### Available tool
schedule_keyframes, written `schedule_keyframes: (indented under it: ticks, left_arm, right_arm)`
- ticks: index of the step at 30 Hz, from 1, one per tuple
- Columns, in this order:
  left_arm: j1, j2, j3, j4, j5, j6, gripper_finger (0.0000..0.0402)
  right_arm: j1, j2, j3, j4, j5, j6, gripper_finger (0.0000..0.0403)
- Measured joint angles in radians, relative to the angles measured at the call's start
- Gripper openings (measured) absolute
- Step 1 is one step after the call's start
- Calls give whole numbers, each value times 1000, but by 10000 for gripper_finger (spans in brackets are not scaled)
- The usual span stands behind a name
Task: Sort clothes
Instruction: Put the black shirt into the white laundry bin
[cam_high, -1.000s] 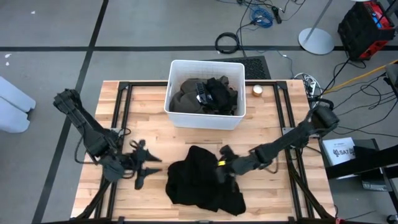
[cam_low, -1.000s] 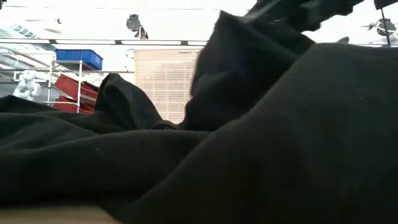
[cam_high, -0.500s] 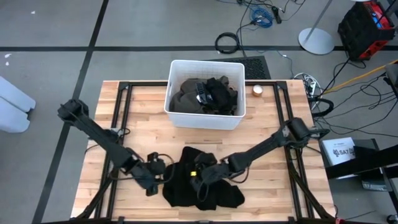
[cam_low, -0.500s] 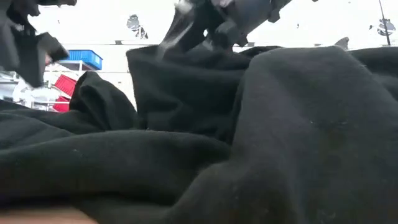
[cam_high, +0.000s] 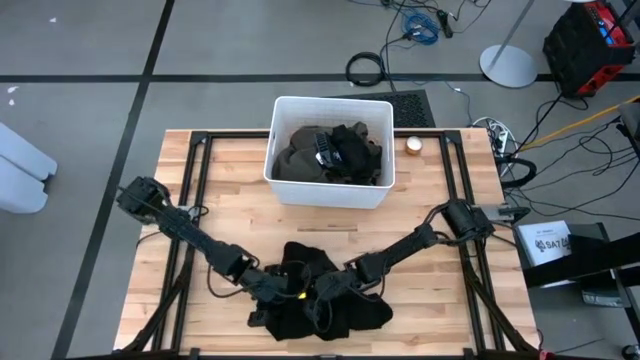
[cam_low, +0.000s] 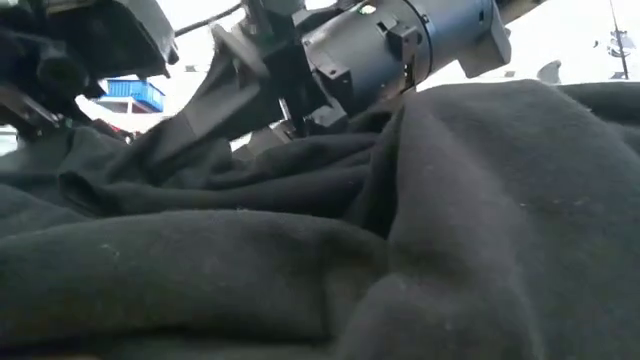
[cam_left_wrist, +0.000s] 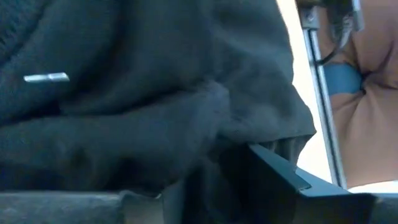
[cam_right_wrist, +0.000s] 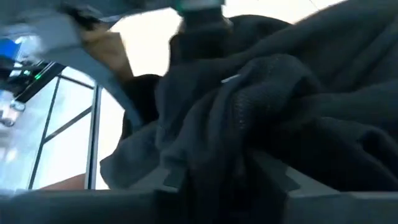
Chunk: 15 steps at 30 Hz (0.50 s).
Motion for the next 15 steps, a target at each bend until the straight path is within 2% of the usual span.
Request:
schedule_keyframes:
  ticks: [5,9,12,15]
  left_arm:
    - [18,25,0,12,12,10,134]
    - [24,25,0,43,14,51,116]
    - [25,25,0,114,-8,102,110]
    - [39,25,0,168,-88,136,109]
  right_arm:
    - [0,0,-1,79,-68,-78,206]
    - [8,-2,0,81,-77,-123,273]
    - [20,-2,0,40,-75,-186,309]
    - [27,12,1,27,-68,-232,328]
